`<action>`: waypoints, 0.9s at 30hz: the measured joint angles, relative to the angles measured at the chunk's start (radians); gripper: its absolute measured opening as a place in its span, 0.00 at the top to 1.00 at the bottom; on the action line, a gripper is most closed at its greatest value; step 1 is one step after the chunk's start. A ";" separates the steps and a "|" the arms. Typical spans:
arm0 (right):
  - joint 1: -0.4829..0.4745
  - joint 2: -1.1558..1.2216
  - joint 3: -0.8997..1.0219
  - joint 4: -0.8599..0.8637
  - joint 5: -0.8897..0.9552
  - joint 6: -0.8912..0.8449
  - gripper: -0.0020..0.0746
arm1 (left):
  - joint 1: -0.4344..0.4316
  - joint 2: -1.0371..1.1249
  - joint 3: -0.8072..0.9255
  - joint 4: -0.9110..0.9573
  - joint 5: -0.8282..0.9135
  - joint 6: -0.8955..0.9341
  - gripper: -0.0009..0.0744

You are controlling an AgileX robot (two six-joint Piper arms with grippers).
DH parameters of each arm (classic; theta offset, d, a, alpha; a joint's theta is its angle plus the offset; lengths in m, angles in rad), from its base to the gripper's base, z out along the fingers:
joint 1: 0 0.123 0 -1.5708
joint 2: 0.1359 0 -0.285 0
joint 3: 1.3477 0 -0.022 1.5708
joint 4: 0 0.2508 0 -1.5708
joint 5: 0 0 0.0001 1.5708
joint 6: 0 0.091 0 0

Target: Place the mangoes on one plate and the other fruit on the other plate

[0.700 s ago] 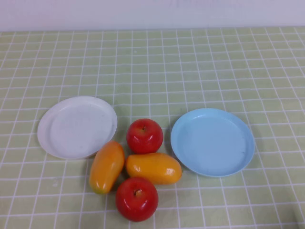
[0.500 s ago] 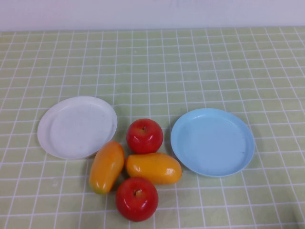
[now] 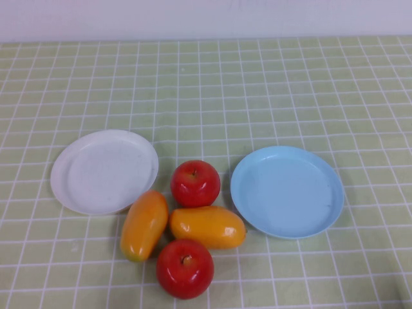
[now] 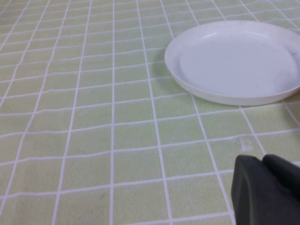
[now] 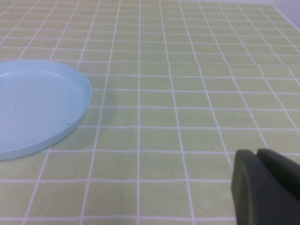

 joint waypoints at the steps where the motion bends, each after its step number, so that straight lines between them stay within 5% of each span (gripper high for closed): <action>1: 0.000 0.000 0.000 0.000 0.000 0.000 0.99 | 0.000 0.000 0.000 0.000 0.000 0.000 0.98; 17: 0.000 0.000 0.000 0.000 0.000 0.000 0.99 | 0.000 0.000 0.000 -0.044 -0.021 0.000 0.98; 27: 0.000 0.000 0.000 0.000 0.000 0.000 0.99 | 0.000 0.000 0.000 -0.568 -0.189 -0.102 0.98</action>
